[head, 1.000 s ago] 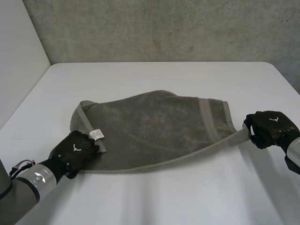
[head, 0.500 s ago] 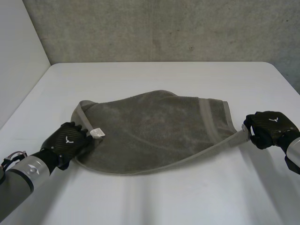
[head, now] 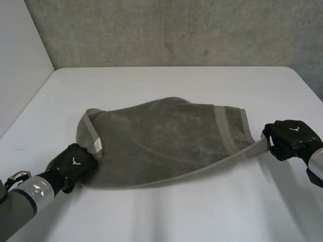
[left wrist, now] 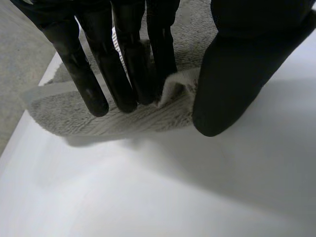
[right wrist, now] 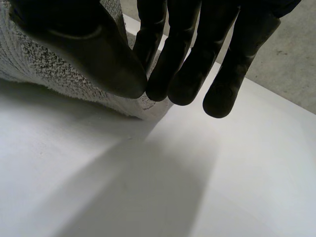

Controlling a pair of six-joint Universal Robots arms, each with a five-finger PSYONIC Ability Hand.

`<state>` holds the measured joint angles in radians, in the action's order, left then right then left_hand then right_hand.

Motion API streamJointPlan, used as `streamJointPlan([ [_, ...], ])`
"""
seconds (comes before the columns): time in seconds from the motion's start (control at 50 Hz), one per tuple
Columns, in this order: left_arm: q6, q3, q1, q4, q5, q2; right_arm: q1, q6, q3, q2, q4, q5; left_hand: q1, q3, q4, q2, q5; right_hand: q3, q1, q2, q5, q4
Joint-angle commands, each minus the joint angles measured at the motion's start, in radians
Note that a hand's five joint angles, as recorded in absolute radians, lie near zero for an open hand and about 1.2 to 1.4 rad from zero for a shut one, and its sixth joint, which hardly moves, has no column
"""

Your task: Fold the towel.

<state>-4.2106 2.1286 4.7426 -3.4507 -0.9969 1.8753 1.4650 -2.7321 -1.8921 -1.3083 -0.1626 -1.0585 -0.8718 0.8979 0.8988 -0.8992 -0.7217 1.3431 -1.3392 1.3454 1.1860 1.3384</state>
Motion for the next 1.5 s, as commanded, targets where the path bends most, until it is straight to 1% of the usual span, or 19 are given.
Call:
streamJointPlan([
  [0.02, 0.004, -0.012, -0.001, -0.028, 0.001, 0.036, 0.0, 0.0, 0.001, -0.002, 0.002, 0.0, -0.497, 0.471, 0.47, -0.47, -0.472, 0.053, -0.057, 0.051, 0.036, 0.058],
  [0.24, 0.014, -0.027, 0.005, -0.174, -0.005, -0.024, -0.002, -0.015, 0.024, -0.028, 0.012, -0.008, -0.525, 0.498, 0.497, -0.497, -0.5, 0.053, -0.057, 0.051, 0.036, 0.058],
  [0.38, 0.05, -0.032, 0.036, -0.171, -0.012, -0.151, 0.002, -0.015, 0.08, -0.176, 0.102, -0.008, -0.525, 0.498, 0.497, -0.497, -0.5, 0.053, -0.057, 0.051, 0.036, 0.058],
  [0.44, 0.141, -0.036, 0.043, -0.165, -0.022, -0.281, 0.002, -0.017, 0.108, -0.223, 0.149, -0.005, -0.525, 0.498, 0.497, -0.497, -0.5, 0.053, -0.057, 0.051, 0.036, 0.058],
  [0.48, 0.295, -0.061, 0.05, -0.159, -0.028, -0.414, 0.002, -0.023, 0.186, -0.314, 0.23, 0.005, -0.525, 0.498, 0.497, -0.497, -0.5, 0.053, -0.057, 0.051, 0.036, 0.058],
  [0.64, 0.65, -0.197, 0.054, -0.026, -0.074, -0.61, 0.002, -0.025, 0.47, -0.391, 0.421, -0.005, -0.525, 0.498, 0.497, -0.497, -0.5, 0.053, -0.057, 0.051, 0.036, 0.058],
  [0.78, 0.661, -0.251, 0.048, 0.109, -0.078, -0.553, 0.015, -0.005, 0.591, -0.278, 0.6, -0.001, -0.525, 0.498, 0.497, -0.497, -0.5, 0.053, -0.057, 0.051, 0.036, 0.058],
  [0.84, 0.659, -0.242, 0.044, 0.125, -0.078, -0.466, 0.095, 0.026, 0.565, -0.197, 0.635, 0.0, -0.525, 0.498, 0.497, -0.497, -0.5, 0.053, -0.057, 0.051, 0.036, 0.058],
  [0.86, 0.659, -0.242, 0.043, 0.125, -0.078, -0.466, 0.157, 0.026, 0.523, -0.168, 0.624, 0.003, -0.525, 0.498, 0.497, -0.497, -0.5, -0.21, 0.206, -0.213, -0.228, -0.206],
  [0.88, 0.656, -0.24, 0.04, 0.131, -0.08, -0.428, 0.158, 0.026, 0.522, -0.167, 0.624, 0.003, -0.525, 0.498, 0.497, -0.497, -0.5, -0.213, 0.209, -0.215, -0.23, -0.208],
  [0.92, 0.655, -0.24, 0.037, 0.131, -0.08, -0.395, 0.285, 0.006, 0.399, -0.146, 0.534, -0.005, -0.525, 0.498, 0.497, -0.497, -0.5, -0.844, 0.84, -0.846, -0.861, -0.839],
  [0.96, 0.655, -0.24, 0.028, 0.137, -0.08, -0.352, 0.337, -0.027, 0.334, -0.138, 0.459, -0.017, -0.525, 0.498, 0.497, -0.497, -0.5, -0.981, 0.977, -0.983, -0.998, -0.976],
  [1.04, 0.655, -0.245, 0.02, 0.143, -0.082, -0.344, 0.396, -0.159, 0.222, -0.137, 0.29, -0.063, -0.525, 0.498, 0.497, -0.497, -0.5, -1.006, 1.002, -1.008, -1.023, -1.001],
  [1.08, 0.659, -0.251, 0.017, 0.145, -0.082, -0.347, 0.429, -0.332, 0.144, -0.14, 0.12, -0.113, -0.525, 0.498, 0.497, -0.497, -0.5, -1.052, 1.048, -1.055, -1.07, -1.048],
  [1.18, 0.673, -0.298, -0.018, 0.168, -0.095, -0.404, 0.491, -0.553, 0.09, -0.14, -0.044, -0.156, -0.525, 0.498, 0.497, -0.497, -0.5, -1.105, 1.102, -1.108, -1.123, -1.101],
  [1.38, 0.771, -0.477, -0.174, 0.263, -0.246, -0.453, 0.692, -0.615, 0.143, -0.037, -0.106, -0.232, -0.525, 0.498, 0.497, -0.497, -0.5, -1.149, 1.146, -1.152, -1.167, -1.145],
  [1.44, 0.782, -0.516, -0.214, 0.277, -0.267, -0.453, 0.745, -0.633, 0.192, 0.009, -0.106, -0.317, -0.525, 0.498, 0.497, -0.497, -0.5, -1.155, 1.151, -1.158, -1.173, -1.151],
  [1.48, 0.79, -0.581, -0.268, 0.295, -0.318, -0.441, 0.816, -0.675, 0.246, 0.046, -0.103, -0.417, -0.525, 0.498, 0.497, -0.497, -0.5, -1.167, 1.163, -1.169, -1.184, -1.162],
  [1.5, 0.79, -0.619, -0.298, 0.306, -0.365, -0.436, 0.816, -0.675, 0.246, 0.046, -0.103, -0.417, -0.525, 0.498, 0.497, -0.497, -0.5, -1.167, 1.163, -1.169, -1.185, -1.162],
])
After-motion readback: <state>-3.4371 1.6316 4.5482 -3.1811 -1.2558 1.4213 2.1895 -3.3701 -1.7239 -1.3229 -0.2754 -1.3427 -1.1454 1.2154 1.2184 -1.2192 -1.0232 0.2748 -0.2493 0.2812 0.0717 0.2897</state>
